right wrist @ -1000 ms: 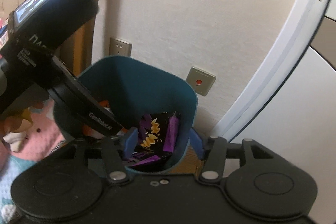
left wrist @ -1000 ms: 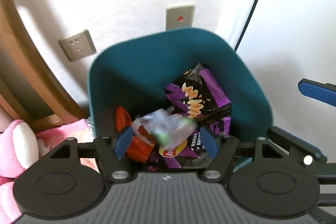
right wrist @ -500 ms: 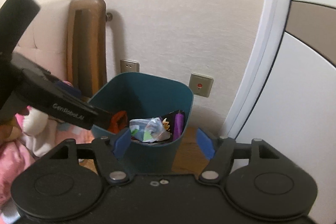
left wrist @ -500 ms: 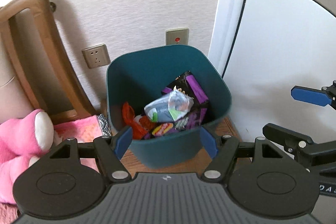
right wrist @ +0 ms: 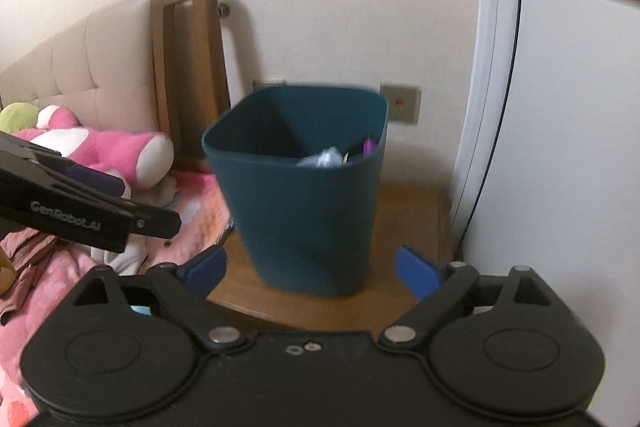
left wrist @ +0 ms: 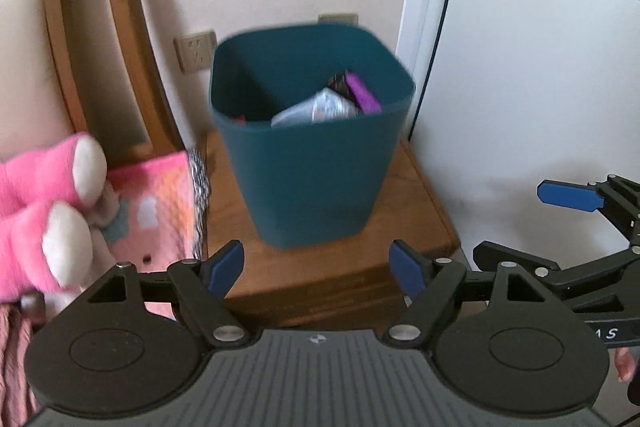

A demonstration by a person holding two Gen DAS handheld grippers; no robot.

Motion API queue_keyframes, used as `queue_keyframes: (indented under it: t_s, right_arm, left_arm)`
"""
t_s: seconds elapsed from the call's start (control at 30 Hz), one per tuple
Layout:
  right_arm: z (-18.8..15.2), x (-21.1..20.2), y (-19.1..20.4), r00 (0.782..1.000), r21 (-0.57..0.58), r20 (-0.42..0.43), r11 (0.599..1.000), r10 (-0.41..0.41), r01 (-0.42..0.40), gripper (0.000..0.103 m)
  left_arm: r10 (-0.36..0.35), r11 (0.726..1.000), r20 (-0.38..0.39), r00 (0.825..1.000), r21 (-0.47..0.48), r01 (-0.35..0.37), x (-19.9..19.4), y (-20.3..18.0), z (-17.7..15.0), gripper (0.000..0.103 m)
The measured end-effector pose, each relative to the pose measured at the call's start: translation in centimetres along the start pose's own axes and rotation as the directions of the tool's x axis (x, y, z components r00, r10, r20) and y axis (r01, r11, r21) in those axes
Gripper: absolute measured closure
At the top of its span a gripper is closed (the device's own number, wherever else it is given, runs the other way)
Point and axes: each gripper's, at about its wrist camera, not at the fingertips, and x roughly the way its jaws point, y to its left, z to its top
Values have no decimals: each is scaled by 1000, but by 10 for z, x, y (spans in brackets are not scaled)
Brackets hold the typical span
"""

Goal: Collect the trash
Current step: 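Lower both open tools down under the nightstand to the last trash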

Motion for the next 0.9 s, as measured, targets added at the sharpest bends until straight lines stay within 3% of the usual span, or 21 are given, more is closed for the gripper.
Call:
queue_keyframes:
  t_s: [0.2, 0.43, 0.57, 0.73, 0.9]
  right_arm:
    - [-50, 19, -2, 998, 37, -61, 999, 32, -30, 4]
    - [-122, 60, -1, 979, 65, -197, 997, 61, -49, 2]
    - [-177, 93, 0, 952, 83, -298, 995, 70, -47, 2]
    - [-251, 140, -1, 905, 115, -418, 993, 77, -31, 2]
    - [-342, 191, 1, 842, 147, -532, 989, 88, -10, 2]
  left_arm:
    - [-18, 999, -82, 997, -31, 16, 36, 4, -48, 19]
    - [-29, 998, -221, 975, -67, 14, 109, 11, -116, 15]
    - [-53, 996, -292, 955, -89, 28, 162, 14, -154, 2]
    - [-66, 992, -374, 925, -127, 19, 241, 19, -207, 2]
    - [-37, 986, -425, 904, -164, -36, 331, 28, -264, 2]
